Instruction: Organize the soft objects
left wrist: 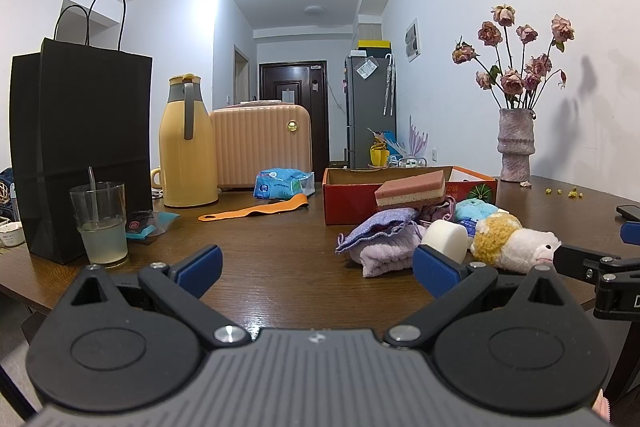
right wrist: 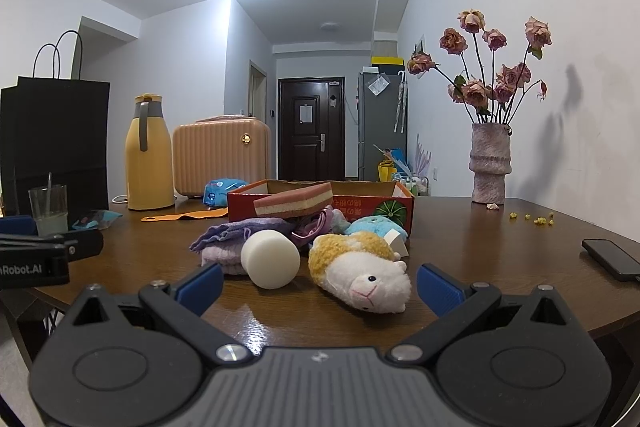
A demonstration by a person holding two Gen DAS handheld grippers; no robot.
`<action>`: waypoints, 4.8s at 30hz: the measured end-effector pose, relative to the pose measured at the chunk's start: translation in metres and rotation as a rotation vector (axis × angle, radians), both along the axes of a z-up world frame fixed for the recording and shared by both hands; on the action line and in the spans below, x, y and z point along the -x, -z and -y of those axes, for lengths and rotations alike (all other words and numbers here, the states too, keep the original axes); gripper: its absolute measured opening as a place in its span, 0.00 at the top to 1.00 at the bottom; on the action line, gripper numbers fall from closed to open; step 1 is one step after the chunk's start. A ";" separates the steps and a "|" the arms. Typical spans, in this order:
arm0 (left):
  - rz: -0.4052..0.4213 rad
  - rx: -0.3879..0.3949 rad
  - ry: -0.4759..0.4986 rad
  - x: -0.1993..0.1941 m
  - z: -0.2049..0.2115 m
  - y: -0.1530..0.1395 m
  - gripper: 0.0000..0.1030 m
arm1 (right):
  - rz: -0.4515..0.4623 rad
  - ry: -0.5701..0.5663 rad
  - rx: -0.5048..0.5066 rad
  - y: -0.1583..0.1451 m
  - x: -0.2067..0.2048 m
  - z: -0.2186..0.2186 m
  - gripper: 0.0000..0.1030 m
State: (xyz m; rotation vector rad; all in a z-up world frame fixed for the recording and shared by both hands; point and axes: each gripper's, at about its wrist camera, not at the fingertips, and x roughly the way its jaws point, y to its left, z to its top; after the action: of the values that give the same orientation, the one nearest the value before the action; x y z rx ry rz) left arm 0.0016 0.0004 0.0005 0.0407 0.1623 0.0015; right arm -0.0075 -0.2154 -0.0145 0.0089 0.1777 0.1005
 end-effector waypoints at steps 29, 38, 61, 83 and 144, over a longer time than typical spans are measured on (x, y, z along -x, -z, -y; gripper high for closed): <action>0.000 0.000 0.000 0.000 0.000 0.000 0.00 | -0.002 -0.001 0.000 0.001 0.000 0.000 0.00; -0.001 0.000 0.000 0.000 0.000 0.000 0.00 | -0.002 -0.001 0.000 0.001 -0.001 0.000 0.00; -0.029 0.029 -0.035 -0.023 -0.009 -0.005 0.00 | 0.007 0.029 -0.010 -0.004 -0.009 0.010 0.00; -0.296 0.005 0.114 -0.162 0.065 0.026 0.31 | -0.276 -0.071 -0.027 0.001 -0.146 0.047 0.33; -0.257 0.367 0.556 -0.262 0.074 -0.099 0.56 | -0.199 -0.322 -0.295 -0.100 -0.210 0.122 0.62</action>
State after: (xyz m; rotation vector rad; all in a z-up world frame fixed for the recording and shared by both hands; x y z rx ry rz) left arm 0.2636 -0.0731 0.0997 -0.2826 0.4018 -0.5894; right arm 0.2028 -0.3371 0.0855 0.2861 0.3615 0.4469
